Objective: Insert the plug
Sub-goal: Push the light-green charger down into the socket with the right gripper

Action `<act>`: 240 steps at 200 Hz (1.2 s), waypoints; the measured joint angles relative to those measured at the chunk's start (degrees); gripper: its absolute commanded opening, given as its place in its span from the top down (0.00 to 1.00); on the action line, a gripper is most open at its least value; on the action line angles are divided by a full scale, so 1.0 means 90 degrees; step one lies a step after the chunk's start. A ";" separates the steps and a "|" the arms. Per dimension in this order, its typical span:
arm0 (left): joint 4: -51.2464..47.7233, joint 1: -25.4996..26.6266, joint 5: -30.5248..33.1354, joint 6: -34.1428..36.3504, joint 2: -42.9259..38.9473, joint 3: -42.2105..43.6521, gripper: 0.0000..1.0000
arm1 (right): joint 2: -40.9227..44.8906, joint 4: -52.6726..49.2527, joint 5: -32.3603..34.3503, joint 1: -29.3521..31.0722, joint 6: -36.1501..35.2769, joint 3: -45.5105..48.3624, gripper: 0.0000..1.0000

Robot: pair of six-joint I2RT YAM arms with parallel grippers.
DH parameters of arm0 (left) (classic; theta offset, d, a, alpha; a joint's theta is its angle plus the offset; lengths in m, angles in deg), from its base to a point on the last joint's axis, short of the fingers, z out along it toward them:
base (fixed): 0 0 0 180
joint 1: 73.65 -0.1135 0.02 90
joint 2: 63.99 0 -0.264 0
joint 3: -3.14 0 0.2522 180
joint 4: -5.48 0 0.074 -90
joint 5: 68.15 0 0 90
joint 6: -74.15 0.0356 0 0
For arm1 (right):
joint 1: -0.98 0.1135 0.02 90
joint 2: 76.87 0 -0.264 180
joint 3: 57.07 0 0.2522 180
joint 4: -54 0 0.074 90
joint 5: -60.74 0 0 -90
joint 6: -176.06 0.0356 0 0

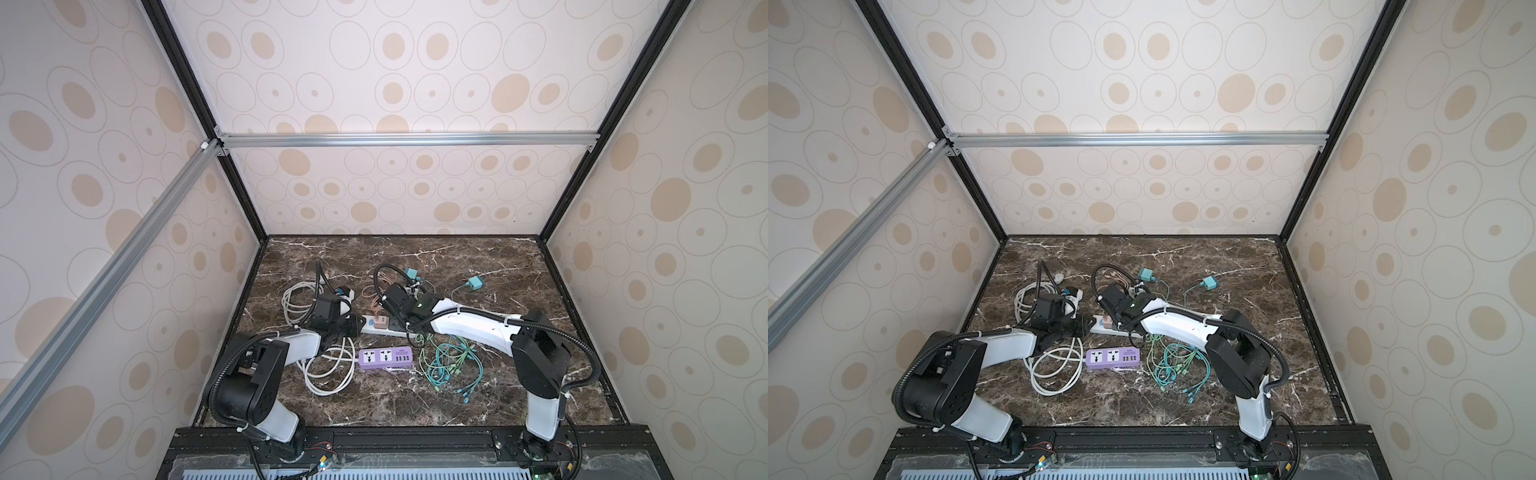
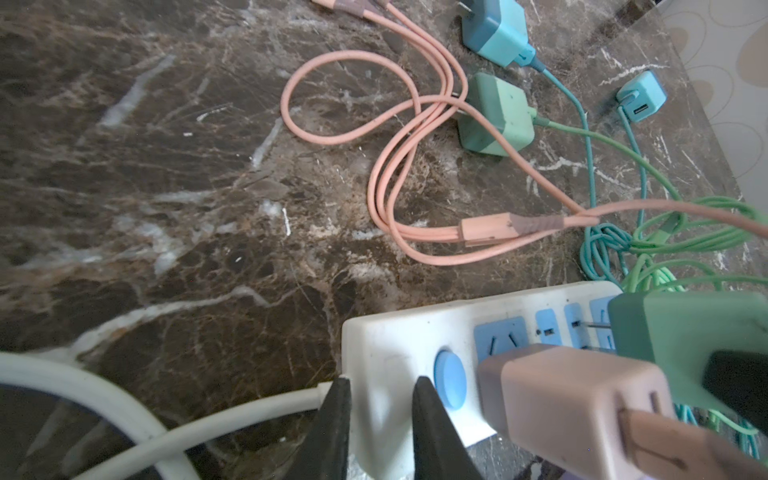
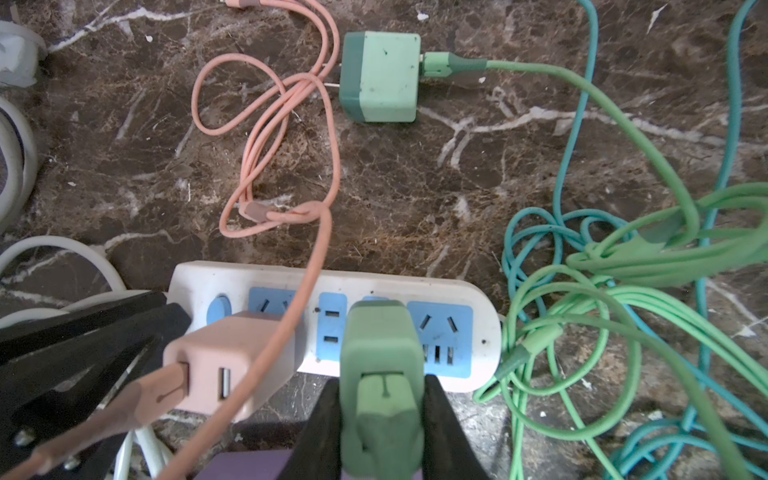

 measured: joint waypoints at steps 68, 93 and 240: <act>0.0046 -0.0032 -0.0085 0.0000 0.0000 0.0002 0.73 | -0.0119 -0.0250 0.0002 -0.0002 -0.0005 -0.0221 1.00; 0.0109 -0.0036 -0.0117 0.0000 0.0015 0.0012 0.73 | -0.0255 -0.0279 -0.0027 -0.0002 -0.0007 -0.0340 1.00; 0.0384 -0.0134 -0.0328 -0.0024 0.0085 0.0155 0.73 | -0.0794 -0.0806 -0.0012 -0.0002 -0.0039 -0.0969 1.00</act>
